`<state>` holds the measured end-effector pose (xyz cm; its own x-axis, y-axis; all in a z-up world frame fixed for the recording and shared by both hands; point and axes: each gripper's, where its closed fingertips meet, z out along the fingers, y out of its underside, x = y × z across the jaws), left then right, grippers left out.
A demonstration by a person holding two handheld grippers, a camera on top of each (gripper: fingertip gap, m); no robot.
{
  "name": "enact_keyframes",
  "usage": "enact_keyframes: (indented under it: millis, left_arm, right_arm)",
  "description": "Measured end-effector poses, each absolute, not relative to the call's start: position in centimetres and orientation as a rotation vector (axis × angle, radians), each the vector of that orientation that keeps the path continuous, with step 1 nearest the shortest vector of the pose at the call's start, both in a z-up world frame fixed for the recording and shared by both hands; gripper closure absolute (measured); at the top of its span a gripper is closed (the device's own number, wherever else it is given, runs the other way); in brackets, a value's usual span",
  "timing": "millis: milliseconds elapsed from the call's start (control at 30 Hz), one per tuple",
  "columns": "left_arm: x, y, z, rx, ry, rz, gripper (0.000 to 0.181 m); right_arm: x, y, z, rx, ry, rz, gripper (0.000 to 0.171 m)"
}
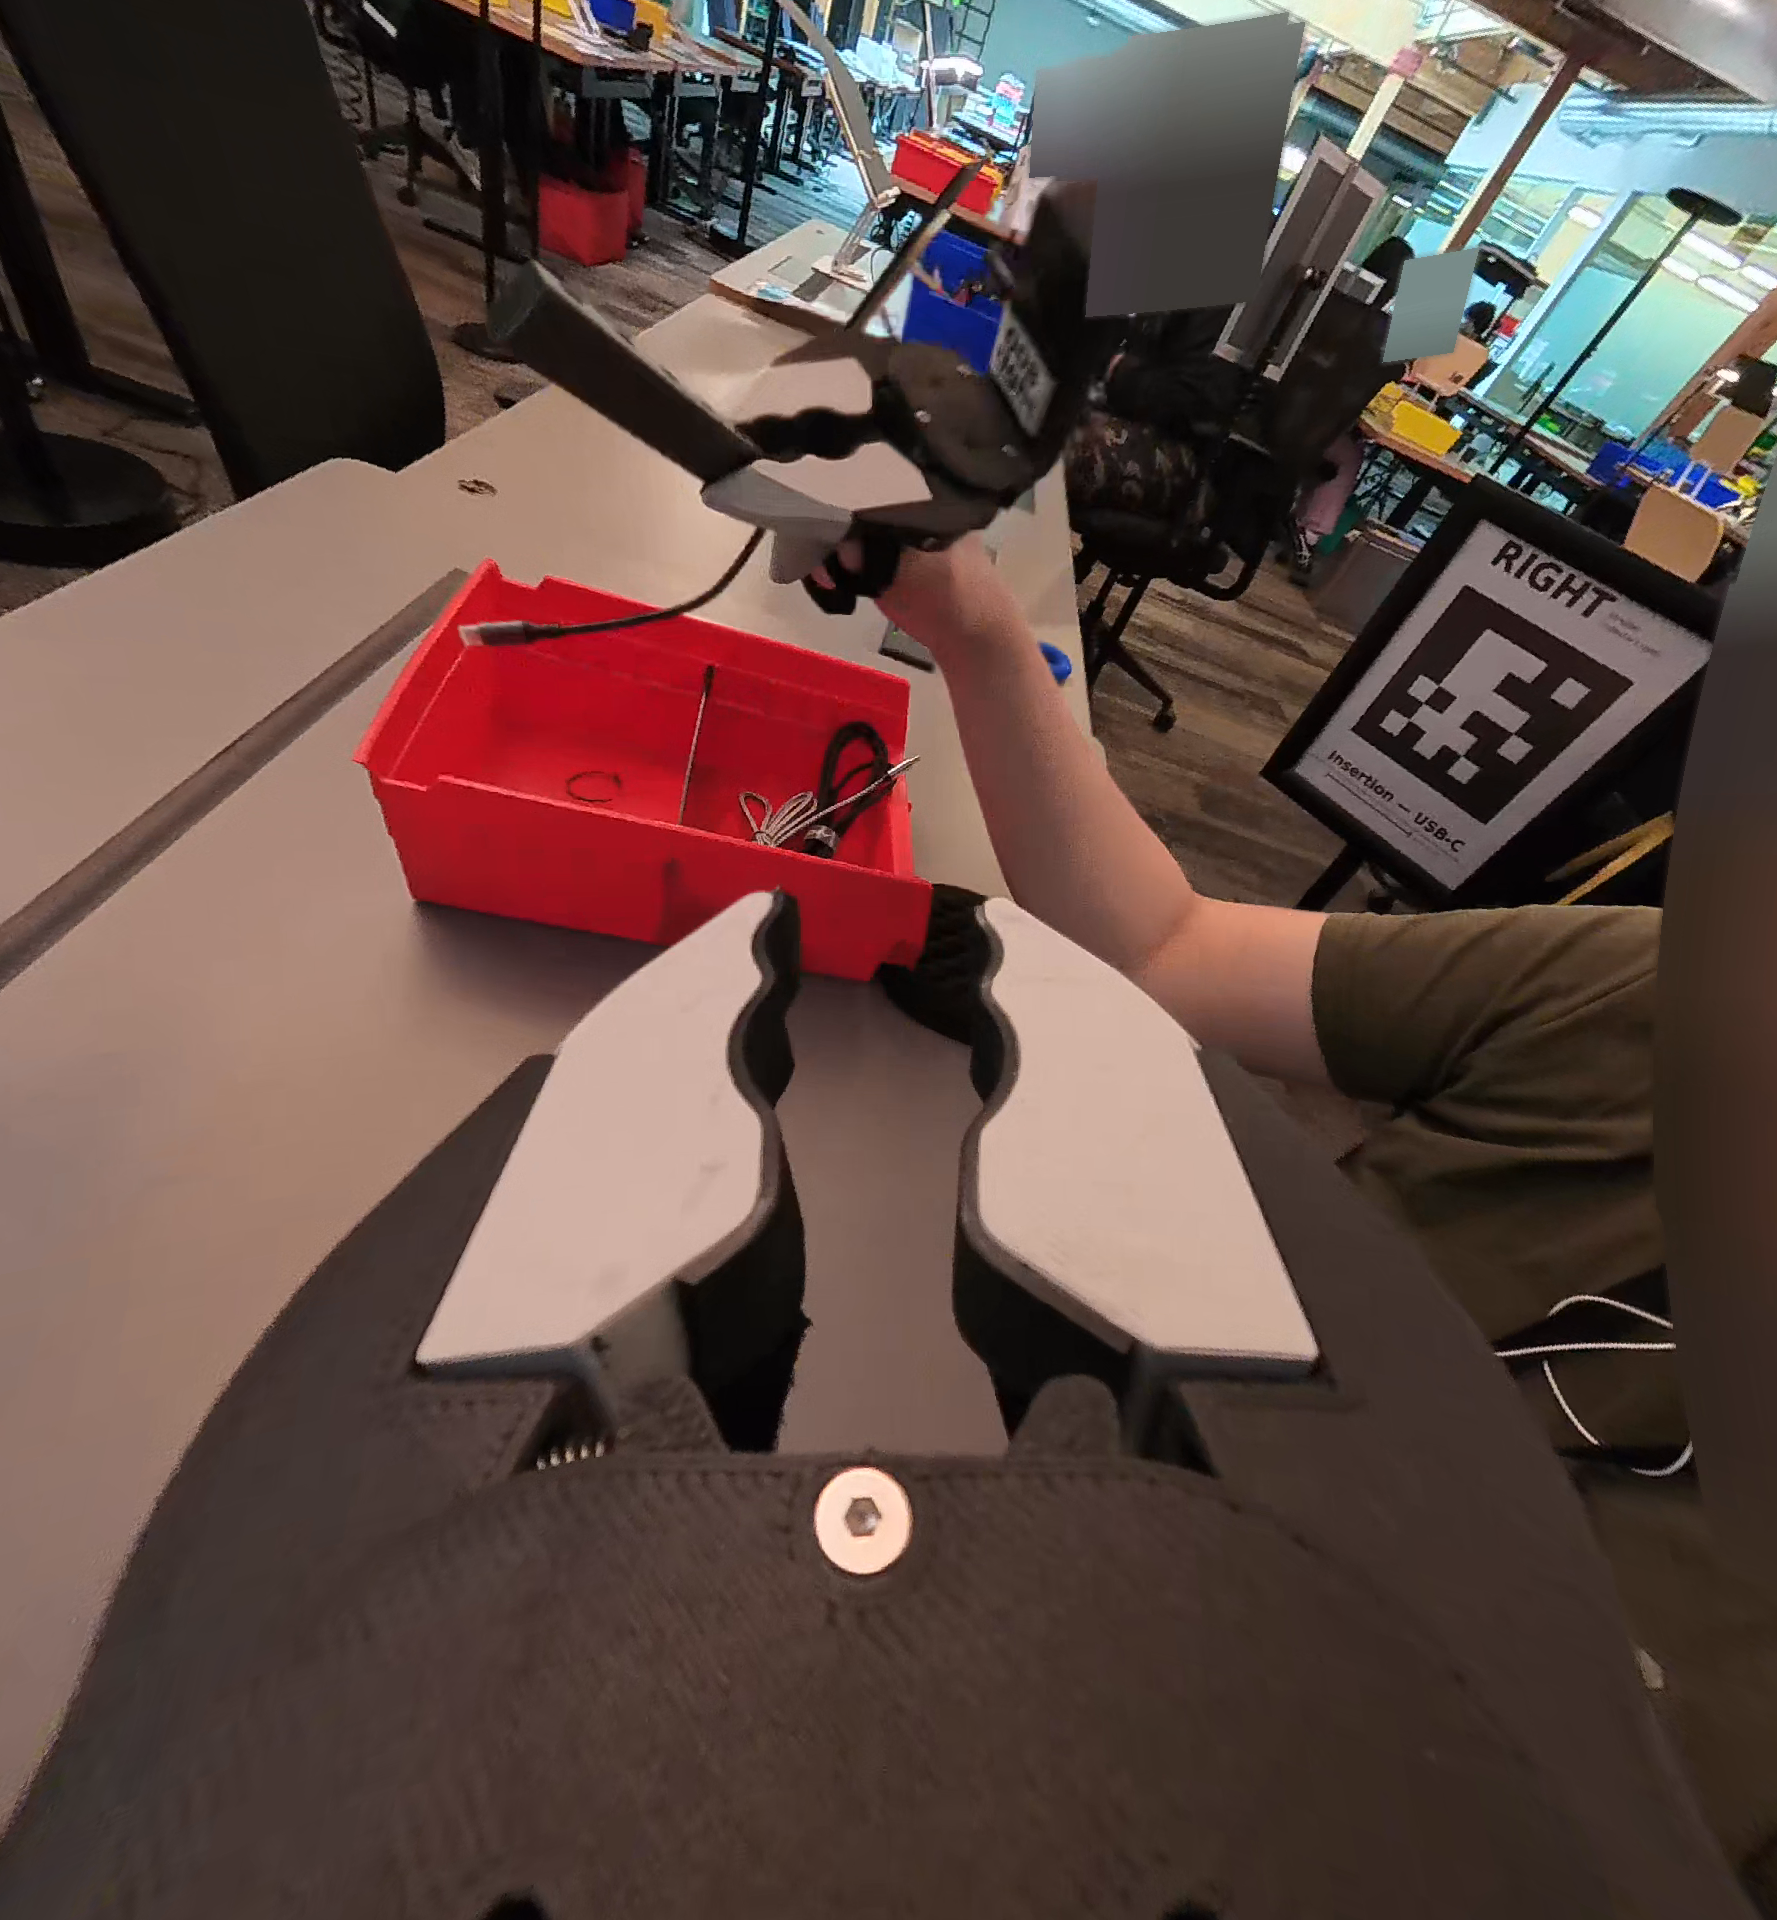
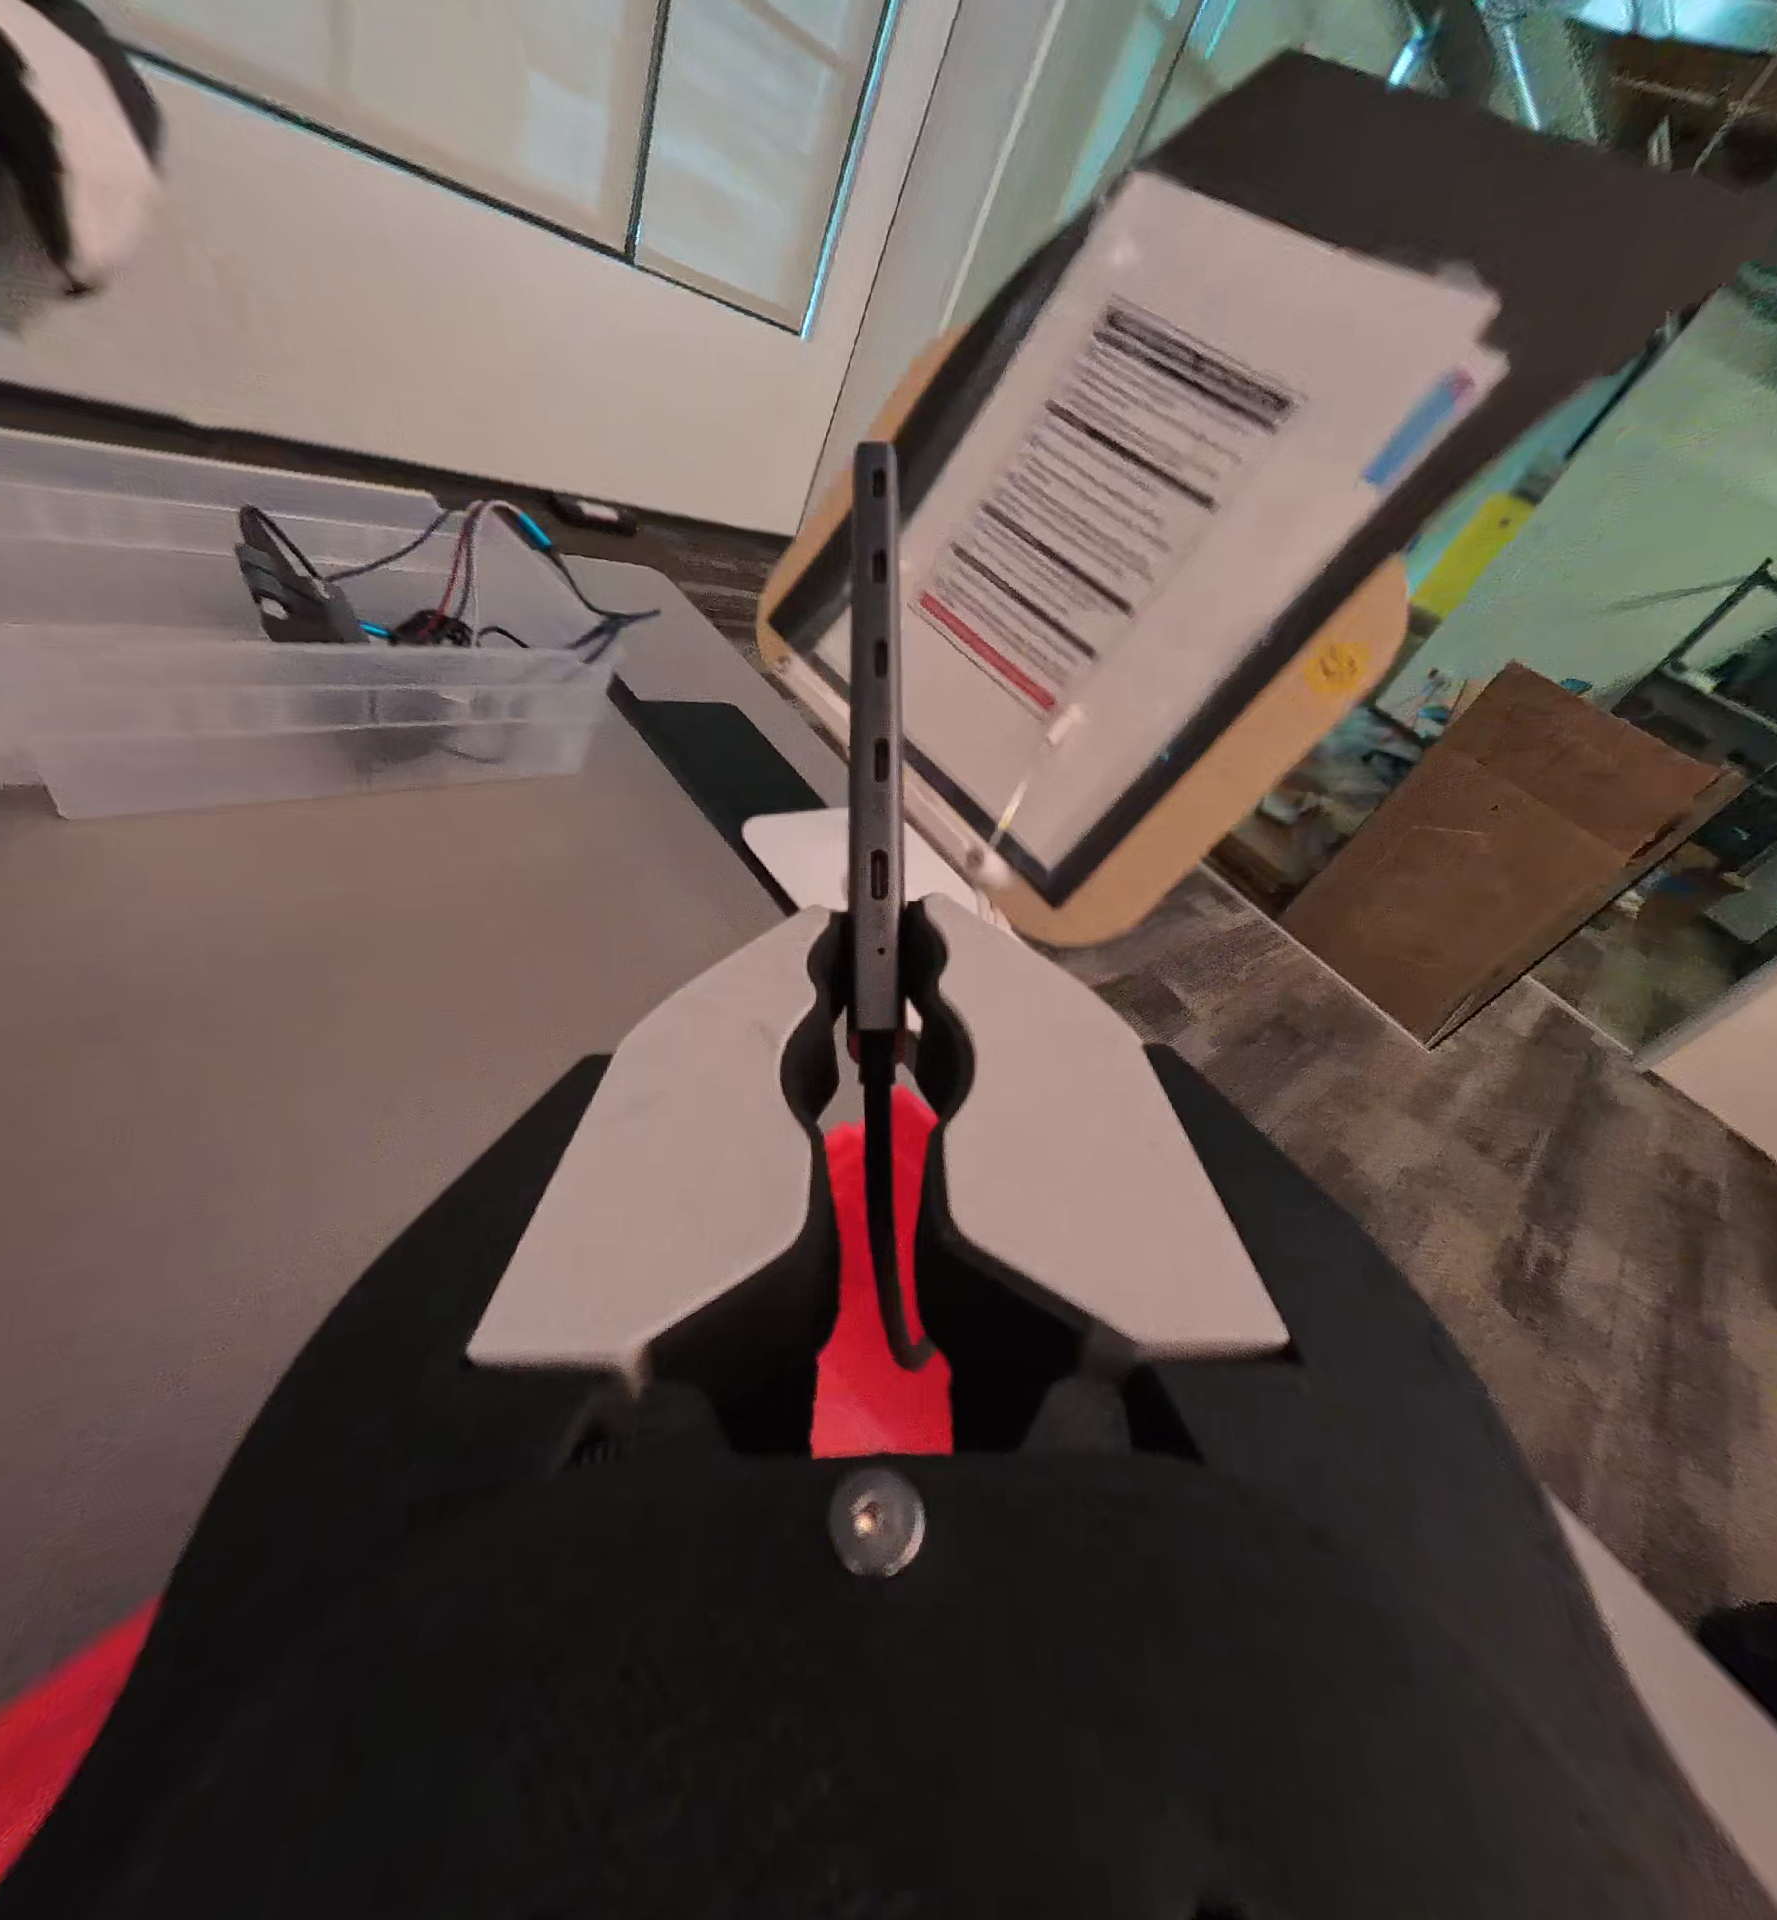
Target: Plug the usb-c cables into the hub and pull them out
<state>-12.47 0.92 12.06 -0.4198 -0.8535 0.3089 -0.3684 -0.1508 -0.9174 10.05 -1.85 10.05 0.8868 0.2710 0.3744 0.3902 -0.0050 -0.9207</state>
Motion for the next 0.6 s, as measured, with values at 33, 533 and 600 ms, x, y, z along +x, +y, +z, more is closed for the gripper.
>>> enact_keyframes:
  millis: [33,533,600]
  left_arm:
    - [-12.5,1.1,12.0,-1.385,1.71,-1.591,0.152]
    - [-13.1,2.4,11.6,-1.423,1.698,-1.566,0.154]
    - [-13.3,2.5,11.7,-1.424,1.696,-1.565,0.154]
  right_arm:
    - [11.8,-1.8,8.7,-1.616,-0.505,-0.082,0.16]
    - [24.0,-1.6,-8.2,-2.408,-0.35,-0.507,0.133]
    - [25.1,-3.4,-7.5,-2.448,-0.298,-0.56,0.13]
